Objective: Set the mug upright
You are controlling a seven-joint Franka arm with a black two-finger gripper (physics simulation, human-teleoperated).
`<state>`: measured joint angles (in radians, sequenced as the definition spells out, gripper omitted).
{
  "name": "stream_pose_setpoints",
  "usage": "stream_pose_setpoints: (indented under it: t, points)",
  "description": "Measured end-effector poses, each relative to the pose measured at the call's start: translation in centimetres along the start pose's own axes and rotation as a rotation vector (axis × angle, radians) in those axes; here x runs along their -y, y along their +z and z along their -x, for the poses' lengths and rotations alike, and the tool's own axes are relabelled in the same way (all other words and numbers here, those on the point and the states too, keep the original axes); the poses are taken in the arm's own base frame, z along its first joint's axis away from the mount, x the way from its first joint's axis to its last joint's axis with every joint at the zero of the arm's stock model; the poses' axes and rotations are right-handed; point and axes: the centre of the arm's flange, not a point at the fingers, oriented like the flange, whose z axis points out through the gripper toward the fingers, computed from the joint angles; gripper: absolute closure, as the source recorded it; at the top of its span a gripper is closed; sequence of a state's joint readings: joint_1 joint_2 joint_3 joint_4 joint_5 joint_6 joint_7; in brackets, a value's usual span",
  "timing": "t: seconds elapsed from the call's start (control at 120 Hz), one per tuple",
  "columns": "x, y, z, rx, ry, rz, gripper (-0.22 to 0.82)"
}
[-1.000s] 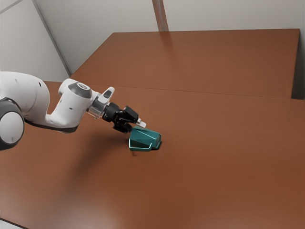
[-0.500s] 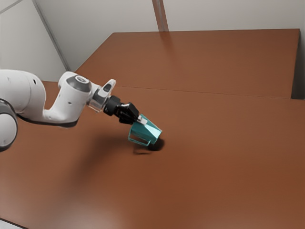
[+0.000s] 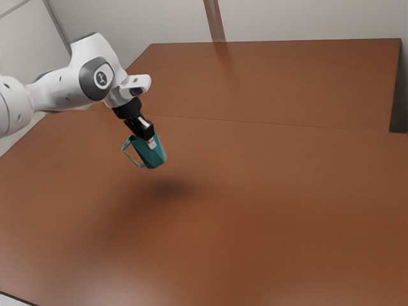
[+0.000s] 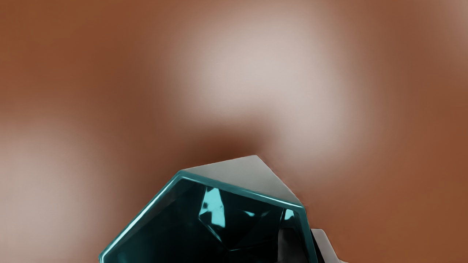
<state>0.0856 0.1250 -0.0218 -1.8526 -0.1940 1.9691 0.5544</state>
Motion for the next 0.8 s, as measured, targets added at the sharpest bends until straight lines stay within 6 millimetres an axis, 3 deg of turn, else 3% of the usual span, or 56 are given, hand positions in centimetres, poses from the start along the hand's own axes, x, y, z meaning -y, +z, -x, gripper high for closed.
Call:
stream_pose_setpoints:
  t: [0.125,0.383,0.717,0.8]
  points:
    - [0.0,1.7,0.2,0.05,-0.025,-0.096,0.78]
    - [0.6,7.4,1.0,0.101,-0.128,-0.135,0.78]
    - [1.2,10.2,0.6,0.097,-0.23,-0.147,0.78]
    - [0.9,10.3,0.4,0.092,-0.242,-0.145,0.73]
